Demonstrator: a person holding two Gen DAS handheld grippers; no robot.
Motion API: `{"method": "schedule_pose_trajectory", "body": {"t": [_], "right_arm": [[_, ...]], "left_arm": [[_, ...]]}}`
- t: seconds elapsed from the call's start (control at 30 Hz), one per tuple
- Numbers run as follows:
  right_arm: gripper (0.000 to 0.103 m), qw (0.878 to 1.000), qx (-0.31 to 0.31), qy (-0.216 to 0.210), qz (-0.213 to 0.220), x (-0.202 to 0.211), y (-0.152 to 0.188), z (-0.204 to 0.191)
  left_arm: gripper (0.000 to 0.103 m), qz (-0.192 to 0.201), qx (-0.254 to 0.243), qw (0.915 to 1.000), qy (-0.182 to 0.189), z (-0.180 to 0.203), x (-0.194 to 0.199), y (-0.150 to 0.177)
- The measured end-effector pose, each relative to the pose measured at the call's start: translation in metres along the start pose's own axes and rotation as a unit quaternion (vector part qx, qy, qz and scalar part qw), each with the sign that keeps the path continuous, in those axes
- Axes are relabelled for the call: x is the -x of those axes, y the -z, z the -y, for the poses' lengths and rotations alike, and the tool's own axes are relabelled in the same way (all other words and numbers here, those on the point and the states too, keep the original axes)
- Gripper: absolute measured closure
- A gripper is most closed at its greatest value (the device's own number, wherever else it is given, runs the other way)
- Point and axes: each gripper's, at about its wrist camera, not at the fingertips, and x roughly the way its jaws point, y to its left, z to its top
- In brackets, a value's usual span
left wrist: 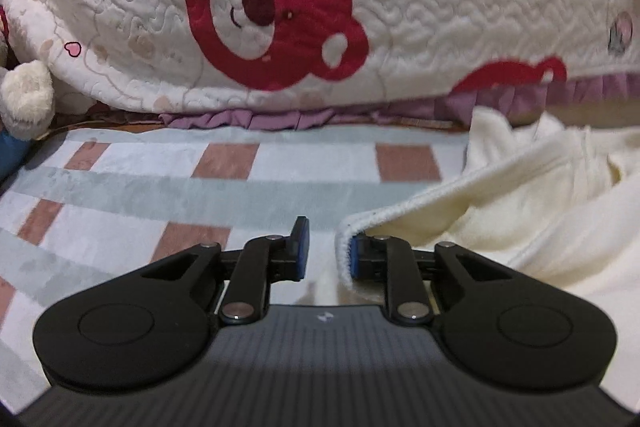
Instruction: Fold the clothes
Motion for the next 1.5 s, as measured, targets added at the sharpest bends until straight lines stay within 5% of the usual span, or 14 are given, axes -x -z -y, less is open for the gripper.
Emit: {"method": "schedule_pose_trajectory", "body": {"t": [0.1,0.37,0.5,0.57,0.87,0.93,1.13,1.23,1.33,1.37,1.5], "right_arm": [[0.099,1.0,-0.002,0.006,0.016,0.011,-0.008,0.004],[0.099,0.999,0.036,0.003,0.025,0.018,-0.032,-0.002],[0.099,0.999,0.041,0.002,0.015,0.008,-0.032,-0.003],[0.098,0.999,0.048,0.002,0.001,-0.002,-0.028,-0.003],[0.096,0.999,-0.011,-0.014,-0.034,-0.039,-0.025,0.001],[0.084,0.997,-0.053,-0.029,-0.038,-0.04,-0.024,0.008],[0.073,0.984,-0.142,-0.088,-0.058,-0.041,-0.014,0.027],[0.071,0.973,-0.185,-0.117,-0.069,-0.042,-0.009,0.036],[0.07,0.959,-0.228,-0.146,-0.078,-0.042,-0.003,0.045],[0.07,0.954,-0.242,-0.155,-0.082,-0.042,-0.002,0.049],[0.067,0.942,-0.274,-0.185,-0.06,-0.034,0.002,0.055]], "left_arm": [[0.094,0.008,0.019,0.9997,0.013,0.001,-0.001,-0.006],[0.094,-0.005,-0.02,0.9993,-0.031,0.009,-0.007,0.001],[0.089,-0.017,-0.004,0.9992,-0.035,0.003,-0.012,0.009],[0.077,-0.025,-0.004,0.999,-0.035,0.001,-0.017,0.014],[0.068,-0.024,0.114,0.9911,0.064,-0.037,-0.017,0.017],[0.062,-0.011,0.136,0.9871,0.085,-0.044,-0.012,0.014],[0.048,0.024,0.155,0.9816,0.109,-0.048,0.003,0.005],[0.045,0.019,0.192,0.9716,0.137,-0.055,0.0,0.005],[0.049,-0.031,0.28,0.9401,0.192,-0.07,-0.007,0.011],[0.049,-0.034,0.286,0.9361,0.202,-0.07,-0.003,0.01],[0.048,0.0,0.211,0.9605,0.182,-0.054,0.024,-0.011]]}}
